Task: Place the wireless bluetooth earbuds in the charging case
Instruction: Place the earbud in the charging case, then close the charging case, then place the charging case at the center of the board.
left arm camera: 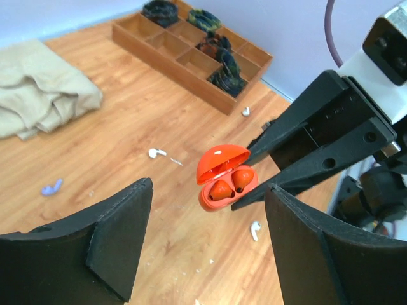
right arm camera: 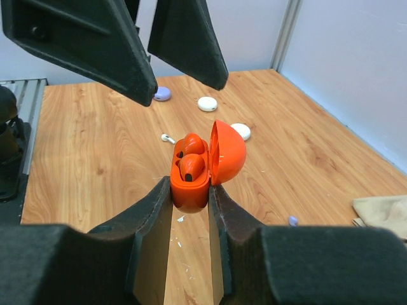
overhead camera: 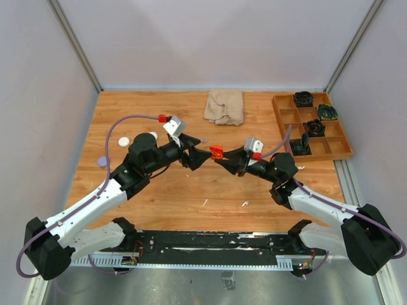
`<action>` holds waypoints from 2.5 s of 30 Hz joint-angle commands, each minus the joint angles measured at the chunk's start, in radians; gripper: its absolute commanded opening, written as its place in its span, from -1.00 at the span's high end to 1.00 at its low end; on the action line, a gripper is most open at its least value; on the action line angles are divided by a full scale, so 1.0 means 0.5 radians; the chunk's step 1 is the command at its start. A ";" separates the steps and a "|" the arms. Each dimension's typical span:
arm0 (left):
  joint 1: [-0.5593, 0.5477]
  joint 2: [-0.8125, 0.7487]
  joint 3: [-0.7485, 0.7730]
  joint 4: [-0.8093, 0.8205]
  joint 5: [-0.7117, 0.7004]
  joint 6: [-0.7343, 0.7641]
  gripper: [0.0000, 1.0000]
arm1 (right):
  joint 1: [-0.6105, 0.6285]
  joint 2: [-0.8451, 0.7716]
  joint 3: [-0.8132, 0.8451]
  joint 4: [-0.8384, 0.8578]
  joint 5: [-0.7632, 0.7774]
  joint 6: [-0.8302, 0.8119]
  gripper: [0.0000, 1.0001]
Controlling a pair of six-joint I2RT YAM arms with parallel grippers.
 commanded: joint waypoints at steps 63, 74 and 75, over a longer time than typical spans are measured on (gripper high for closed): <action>0.441 -0.253 0.198 -1.059 -1.171 -0.124 -0.99 | 0.063 0.206 0.404 -1.952 0.073 0.479 0.88; 0.547 -0.433 -0.058 -0.951 -1.450 -0.187 -0.98 | 0.260 0.593 0.431 -1.969 0.085 0.639 0.77; 0.564 -0.447 -0.067 -0.944 -1.445 -0.186 -0.99 | 0.275 0.630 0.437 -1.969 0.088 0.652 0.77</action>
